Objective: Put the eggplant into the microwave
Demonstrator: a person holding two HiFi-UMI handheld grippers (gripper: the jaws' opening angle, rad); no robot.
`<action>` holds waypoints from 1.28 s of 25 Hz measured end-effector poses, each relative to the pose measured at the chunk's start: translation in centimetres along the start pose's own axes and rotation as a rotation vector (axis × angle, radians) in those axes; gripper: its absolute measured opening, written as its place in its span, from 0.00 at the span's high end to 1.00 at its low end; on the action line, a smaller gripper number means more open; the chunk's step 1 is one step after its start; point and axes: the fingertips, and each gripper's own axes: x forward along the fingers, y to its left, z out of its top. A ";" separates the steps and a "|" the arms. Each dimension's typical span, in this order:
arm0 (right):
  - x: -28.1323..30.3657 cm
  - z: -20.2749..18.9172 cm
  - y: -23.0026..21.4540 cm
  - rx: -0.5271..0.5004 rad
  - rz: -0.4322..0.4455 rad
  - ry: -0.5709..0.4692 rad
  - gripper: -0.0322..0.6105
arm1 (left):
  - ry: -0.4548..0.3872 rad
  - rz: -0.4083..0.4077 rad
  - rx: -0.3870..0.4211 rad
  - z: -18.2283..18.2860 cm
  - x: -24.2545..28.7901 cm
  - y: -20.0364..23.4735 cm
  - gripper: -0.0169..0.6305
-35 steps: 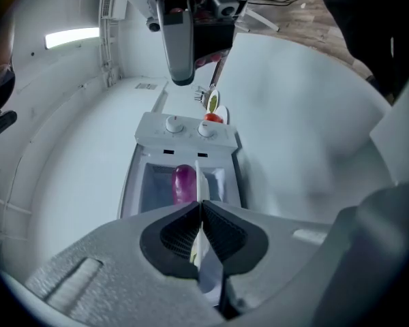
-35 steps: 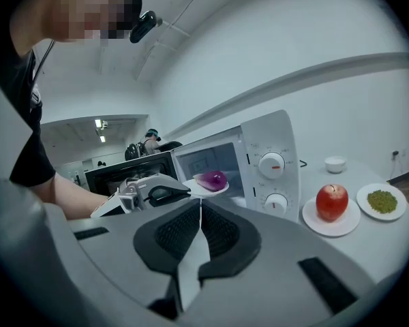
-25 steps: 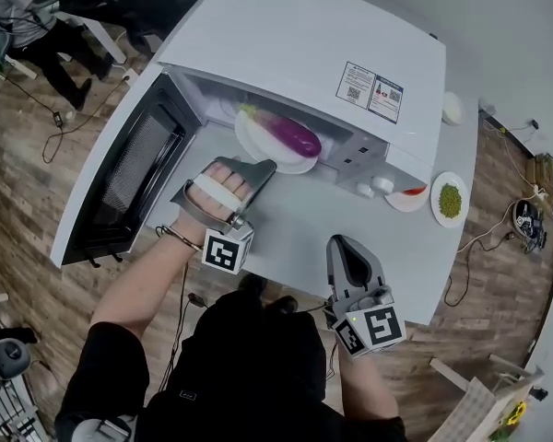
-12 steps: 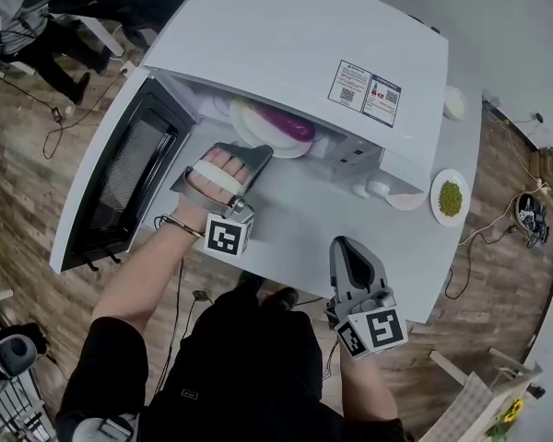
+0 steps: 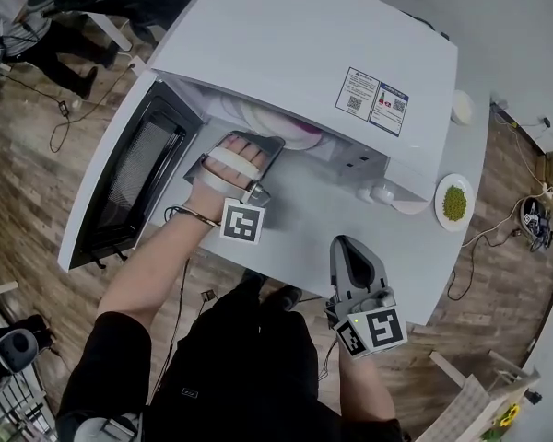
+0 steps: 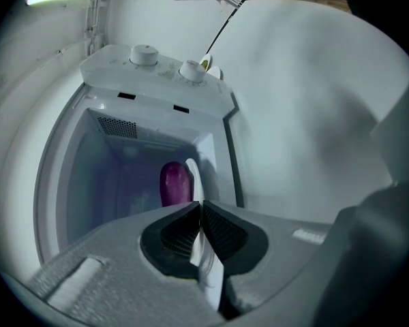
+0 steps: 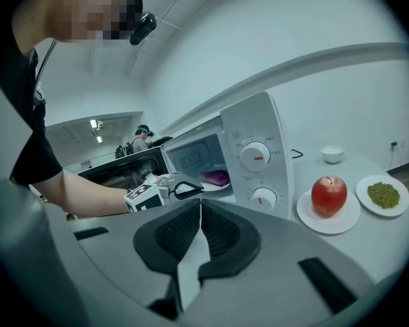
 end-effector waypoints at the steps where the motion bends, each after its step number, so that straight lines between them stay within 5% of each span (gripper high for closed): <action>1: 0.0 0.1 0.0 0.002 0.000 -0.001 0.92 | 0.006 -0.009 -0.003 -0.2 0.2 0.1 0.95; 9: -0.4 0.0 -0.6 0.012 -0.023 -0.009 0.92 | 0.040 -0.106 -0.020 -0.8 1.7 0.5 0.94; 13: -0.6 0.1 -0.3 0.012 -0.028 -0.011 0.92 | -0.023 -0.276 -0.163 0.6 1.7 -1.7 0.94; 18: -1.2 0.4 -0.2 0.012 -0.045 -0.012 0.92 | 0.032 -0.224 -0.108 -0.6 2.8 0.3 0.94; 32: -3.2 1.6 1.6 0.004 -0.077 -0.017 0.92 | 0.123 -0.352 -0.153 -2.4 1.8 -0.3 0.86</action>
